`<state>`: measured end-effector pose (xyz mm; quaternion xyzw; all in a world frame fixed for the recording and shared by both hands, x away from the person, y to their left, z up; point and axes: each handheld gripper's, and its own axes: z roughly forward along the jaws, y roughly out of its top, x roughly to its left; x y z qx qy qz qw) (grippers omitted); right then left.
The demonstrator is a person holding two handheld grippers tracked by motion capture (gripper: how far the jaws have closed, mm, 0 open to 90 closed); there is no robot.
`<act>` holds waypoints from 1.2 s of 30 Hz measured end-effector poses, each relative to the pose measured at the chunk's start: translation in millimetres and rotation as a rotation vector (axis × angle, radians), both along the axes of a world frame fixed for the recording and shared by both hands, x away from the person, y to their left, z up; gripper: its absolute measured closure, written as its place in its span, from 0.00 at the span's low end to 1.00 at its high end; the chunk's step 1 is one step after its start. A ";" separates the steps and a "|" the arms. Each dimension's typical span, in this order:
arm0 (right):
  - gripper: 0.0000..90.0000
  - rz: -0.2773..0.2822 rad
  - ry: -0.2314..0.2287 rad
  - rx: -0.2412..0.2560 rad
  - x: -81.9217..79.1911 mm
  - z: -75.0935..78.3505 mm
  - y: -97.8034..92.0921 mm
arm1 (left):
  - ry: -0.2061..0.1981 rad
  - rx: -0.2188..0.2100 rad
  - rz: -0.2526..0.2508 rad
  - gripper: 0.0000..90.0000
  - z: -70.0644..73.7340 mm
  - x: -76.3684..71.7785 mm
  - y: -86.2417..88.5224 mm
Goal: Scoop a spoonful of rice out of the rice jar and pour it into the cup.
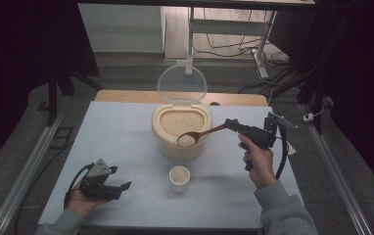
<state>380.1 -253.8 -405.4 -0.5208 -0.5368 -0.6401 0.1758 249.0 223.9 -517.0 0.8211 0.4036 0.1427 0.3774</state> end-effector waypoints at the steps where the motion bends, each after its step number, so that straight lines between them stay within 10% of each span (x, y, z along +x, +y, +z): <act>1: 0.92 0.003 0.000 -0.004 -1.4 -1.3 0.1 | 0.000 0.000 0.000 0.23 0.0 -0.1 0.0; 36: 0.92 0.092 -0.007 -0.259 -18.4 -25.8 22.3 | 0.005 0.007 -0.004 0.23 -1.2 0.2 0.0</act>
